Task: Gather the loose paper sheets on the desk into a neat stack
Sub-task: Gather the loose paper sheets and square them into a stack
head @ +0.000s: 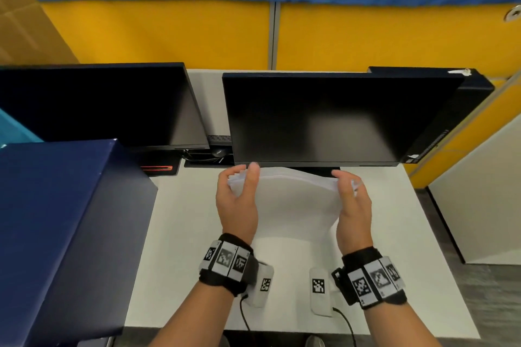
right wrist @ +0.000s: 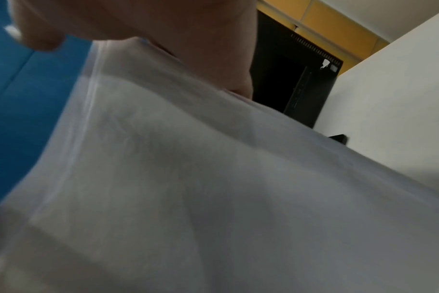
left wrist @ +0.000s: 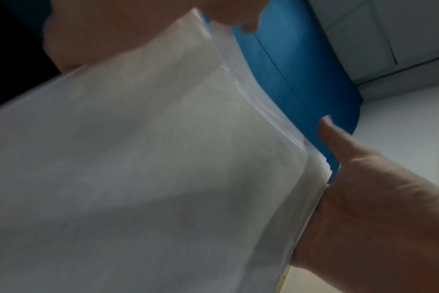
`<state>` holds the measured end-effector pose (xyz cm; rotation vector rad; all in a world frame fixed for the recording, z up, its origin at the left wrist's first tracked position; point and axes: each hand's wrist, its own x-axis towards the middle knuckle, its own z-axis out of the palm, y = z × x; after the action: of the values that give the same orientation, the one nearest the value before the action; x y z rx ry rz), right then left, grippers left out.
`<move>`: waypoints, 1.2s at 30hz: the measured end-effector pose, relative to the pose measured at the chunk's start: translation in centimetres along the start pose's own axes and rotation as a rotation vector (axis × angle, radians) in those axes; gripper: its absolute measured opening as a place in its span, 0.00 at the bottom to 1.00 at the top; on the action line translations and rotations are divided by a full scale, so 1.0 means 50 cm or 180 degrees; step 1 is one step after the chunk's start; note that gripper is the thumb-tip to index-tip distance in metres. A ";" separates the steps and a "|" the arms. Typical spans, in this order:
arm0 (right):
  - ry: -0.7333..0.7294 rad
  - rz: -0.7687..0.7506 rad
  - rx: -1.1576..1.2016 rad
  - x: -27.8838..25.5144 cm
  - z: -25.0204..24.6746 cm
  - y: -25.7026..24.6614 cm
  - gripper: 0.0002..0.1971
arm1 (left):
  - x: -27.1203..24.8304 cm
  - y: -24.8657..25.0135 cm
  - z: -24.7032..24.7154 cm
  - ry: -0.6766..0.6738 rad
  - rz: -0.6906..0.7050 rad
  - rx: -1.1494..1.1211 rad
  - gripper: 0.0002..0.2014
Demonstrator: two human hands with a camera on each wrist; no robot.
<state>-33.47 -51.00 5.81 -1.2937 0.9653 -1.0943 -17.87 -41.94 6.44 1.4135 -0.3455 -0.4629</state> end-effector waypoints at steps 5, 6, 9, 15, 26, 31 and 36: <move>0.0070 -0.0034 0.0066 0.015 0.012 -0.008 0.08 | 0.011 0.013 0.005 0.0143 -0.0083 -0.0021 0.17; 0.0038 -0.0073 0.0011 0.017 0.010 -0.007 0.08 | 0.013 0.014 0.002 0.0116 -0.0088 -0.0010 0.22; 0.0022 -0.0147 -0.0097 0.024 0.008 0.001 0.06 | 0.017 0.019 0.005 0.0173 -0.0065 0.0119 0.21; -0.0439 -0.0183 -0.0168 0.035 -0.023 0.024 0.22 | 0.034 0.006 -0.013 -0.0071 0.0047 0.0152 0.12; -0.0357 0.0519 -0.0353 0.047 -0.032 0.112 0.10 | 0.063 -0.089 -0.061 -0.0965 -0.0518 0.0813 0.12; -0.0465 0.0118 -0.0338 0.048 -0.032 0.052 0.12 | 0.063 -0.037 -0.058 -0.0991 -0.0228 0.0711 0.15; -0.0723 -0.0207 -0.0162 0.041 -0.046 -0.006 0.13 | 0.046 0.010 -0.062 -0.1054 0.0184 0.0490 0.16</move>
<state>-35.23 -53.51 6.08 -1.4650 0.7898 -0.9527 -14.27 -40.38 6.41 1.4712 -0.7002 -0.6351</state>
